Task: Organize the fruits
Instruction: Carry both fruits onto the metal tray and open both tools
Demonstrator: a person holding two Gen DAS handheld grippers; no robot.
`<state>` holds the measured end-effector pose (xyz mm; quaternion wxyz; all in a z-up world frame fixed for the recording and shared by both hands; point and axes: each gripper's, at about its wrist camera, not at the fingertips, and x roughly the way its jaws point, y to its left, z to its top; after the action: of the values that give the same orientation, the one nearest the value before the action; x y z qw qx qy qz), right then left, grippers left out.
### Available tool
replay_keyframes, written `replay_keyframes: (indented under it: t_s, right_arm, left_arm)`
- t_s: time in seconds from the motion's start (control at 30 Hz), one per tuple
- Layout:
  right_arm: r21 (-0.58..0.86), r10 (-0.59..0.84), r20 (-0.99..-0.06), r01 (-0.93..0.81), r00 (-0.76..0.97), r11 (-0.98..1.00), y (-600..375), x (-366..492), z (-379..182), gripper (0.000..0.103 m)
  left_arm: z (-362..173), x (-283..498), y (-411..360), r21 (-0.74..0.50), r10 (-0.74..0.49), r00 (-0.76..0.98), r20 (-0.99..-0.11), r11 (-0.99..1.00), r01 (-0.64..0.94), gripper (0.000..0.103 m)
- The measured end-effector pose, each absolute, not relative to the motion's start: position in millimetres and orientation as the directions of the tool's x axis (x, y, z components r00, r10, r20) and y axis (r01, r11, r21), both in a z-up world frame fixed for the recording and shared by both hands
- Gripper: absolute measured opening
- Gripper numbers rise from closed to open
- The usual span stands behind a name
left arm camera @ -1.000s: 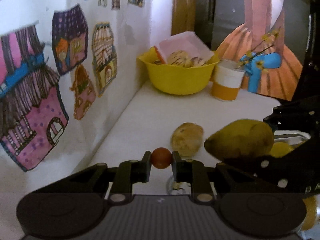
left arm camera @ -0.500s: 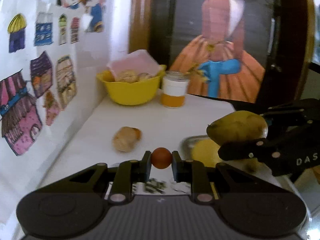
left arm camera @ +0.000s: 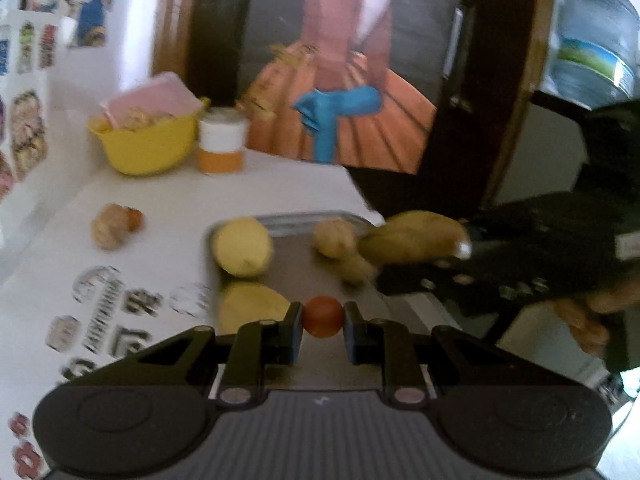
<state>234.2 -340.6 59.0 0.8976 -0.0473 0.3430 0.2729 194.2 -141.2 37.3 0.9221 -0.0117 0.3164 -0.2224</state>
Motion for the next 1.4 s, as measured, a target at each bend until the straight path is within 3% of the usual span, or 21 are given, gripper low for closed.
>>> replay_keyframes:
  t_s: [0.6,0.97,1.13,1.2,1.3,1.4]
  right_arm:
    - [0.151,0.441,-0.679,-0.476,0.587,0.866,-349.5,267.0,6.6,0.059]
    - [0.119,0.431,-0.674,-0.487,0.6,0.865,-339.5,269.4,2.9,0.059]
    - [0.113,0.416,-0.674,-0.472,0.61,0.874,-339.1,266.2,3.6,0.06]
    - [0.109,0.419,-0.665,-0.474,0.619,0.874,-340.1,262.9,6.6,0.071]
    - [0.103,0.423,-0.65,-0.479,0.631,0.872,-340.5,255.2,16.6,0.075]
    - [0.057,0.404,-0.63,-0.479,0.663,0.876,-339.0,243.5,30.7,0.08]
  left_arm:
    - [-3.4,187.8,-175.5,-0.148,-0.42,0.587,-0.692,0.879,0.454,0.024]
    - [-5.5,188.8,-178.3,-0.13,-0.406,0.598,-0.691,0.883,0.451,0.024]
    - [-3.7,185.5,-178.2,-0.134,-0.41,0.589,-0.697,0.881,0.455,0.039]
    - [-2.1,183.8,-177.6,-0.142,-0.415,0.586,-0.696,0.88,0.454,0.045]
    - [3.2,179.4,-175.5,-0.162,-0.431,0.59,-0.682,0.877,0.453,0.066]
    - [12.9,169.9,-173.0,-0.174,-0.453,0.61,-0.65,0.87,0.46,0.072]
